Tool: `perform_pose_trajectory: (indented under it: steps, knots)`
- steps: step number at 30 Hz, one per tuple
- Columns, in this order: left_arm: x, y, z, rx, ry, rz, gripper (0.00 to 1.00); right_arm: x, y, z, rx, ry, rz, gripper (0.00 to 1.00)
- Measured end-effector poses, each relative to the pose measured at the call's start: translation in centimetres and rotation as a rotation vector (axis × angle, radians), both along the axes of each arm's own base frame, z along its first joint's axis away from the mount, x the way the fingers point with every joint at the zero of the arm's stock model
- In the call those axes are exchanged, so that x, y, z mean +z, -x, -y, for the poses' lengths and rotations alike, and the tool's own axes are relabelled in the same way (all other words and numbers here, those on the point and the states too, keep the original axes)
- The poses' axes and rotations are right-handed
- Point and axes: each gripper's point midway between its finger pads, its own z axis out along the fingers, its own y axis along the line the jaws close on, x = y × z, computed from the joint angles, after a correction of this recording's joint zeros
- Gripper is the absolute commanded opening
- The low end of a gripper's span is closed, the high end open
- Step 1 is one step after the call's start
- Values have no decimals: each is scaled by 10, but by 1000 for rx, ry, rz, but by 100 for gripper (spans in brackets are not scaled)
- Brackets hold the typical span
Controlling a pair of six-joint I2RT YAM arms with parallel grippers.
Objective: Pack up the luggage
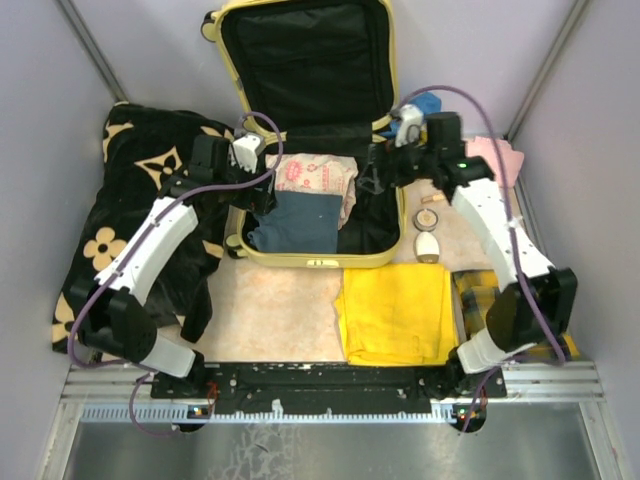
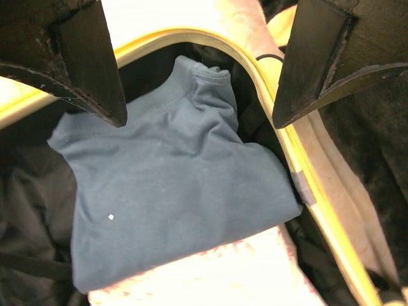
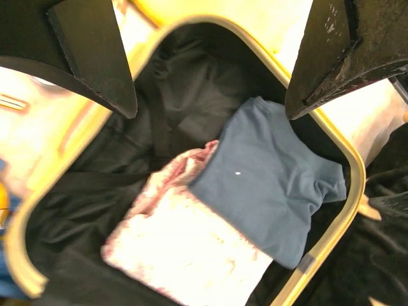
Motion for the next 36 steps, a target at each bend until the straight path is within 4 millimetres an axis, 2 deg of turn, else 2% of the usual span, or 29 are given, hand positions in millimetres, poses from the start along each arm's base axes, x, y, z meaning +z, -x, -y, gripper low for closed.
perform_pose_trajectory:
  steps: [3,6,10,14,17,21,26,28,30,32,36]
  knots:
    - [13,9,7,-90,9,25,100,20,1,50,-58,-29,26,99]
    - [19,17,13,-153,21,31,100,17,4,101,-117,-28,-4,98]
    - [20,32,20,-241,36,20,100,-6,29,168,-166,38,-99,91]
    - [23,47,25,-330,47,13,100,-36,75,217,-162,133,-214,83]
    - [20,55,27,-374,46,-1,100,-70,116,250,-164,196,-330,75]
    - [18,61,29,-408,50,-13,100,-122,173,274,-171,244,-523,72]
    - [9,66,29,-423,51,-34,100,-173,233,263,-126,299,-703,71]
    - [4,68,28,-425,49,-42,100,-186,248,259,-122,317,-740,72]
    - [1,70,28,-425,48,-48,100,-202,255,260,-129,331,-772,72]
    - [-1,72,27,-425,48,-53,100,-211,254,262,-134,323,-798,72]
    - [1,72,27,-425,49,-41,100,-230,235,270,-132,274,-865,71]
